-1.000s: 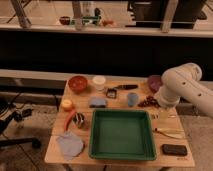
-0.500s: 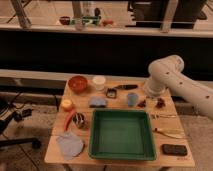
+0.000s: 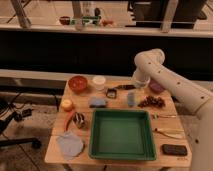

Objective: Wipe tray with brush

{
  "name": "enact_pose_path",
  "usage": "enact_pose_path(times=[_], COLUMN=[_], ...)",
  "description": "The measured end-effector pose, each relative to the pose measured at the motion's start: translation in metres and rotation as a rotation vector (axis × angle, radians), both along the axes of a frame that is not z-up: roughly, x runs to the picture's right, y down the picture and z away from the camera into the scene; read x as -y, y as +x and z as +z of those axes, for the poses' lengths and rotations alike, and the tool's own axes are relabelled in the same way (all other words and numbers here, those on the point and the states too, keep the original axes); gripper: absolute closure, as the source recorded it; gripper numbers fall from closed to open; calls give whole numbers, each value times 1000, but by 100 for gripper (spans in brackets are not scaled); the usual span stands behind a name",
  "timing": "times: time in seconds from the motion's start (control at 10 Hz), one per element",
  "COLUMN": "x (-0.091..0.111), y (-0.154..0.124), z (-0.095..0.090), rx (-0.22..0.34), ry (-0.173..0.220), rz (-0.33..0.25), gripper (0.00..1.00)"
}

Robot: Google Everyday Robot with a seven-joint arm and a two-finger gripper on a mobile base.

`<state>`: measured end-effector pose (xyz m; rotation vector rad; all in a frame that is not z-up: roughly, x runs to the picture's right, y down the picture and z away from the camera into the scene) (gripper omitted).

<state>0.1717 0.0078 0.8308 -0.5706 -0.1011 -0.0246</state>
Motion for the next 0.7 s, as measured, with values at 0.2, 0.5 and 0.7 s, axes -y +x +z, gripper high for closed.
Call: enact_pose_path(times=[0.2,0.5,0.7], x=[0,-6,-16], y=[-2,6,23], z=[6,-1,-11], rx=[0,-17,-35], ry=[-7,4,41], rz=[1,18,32], gripper=[20,20,20])
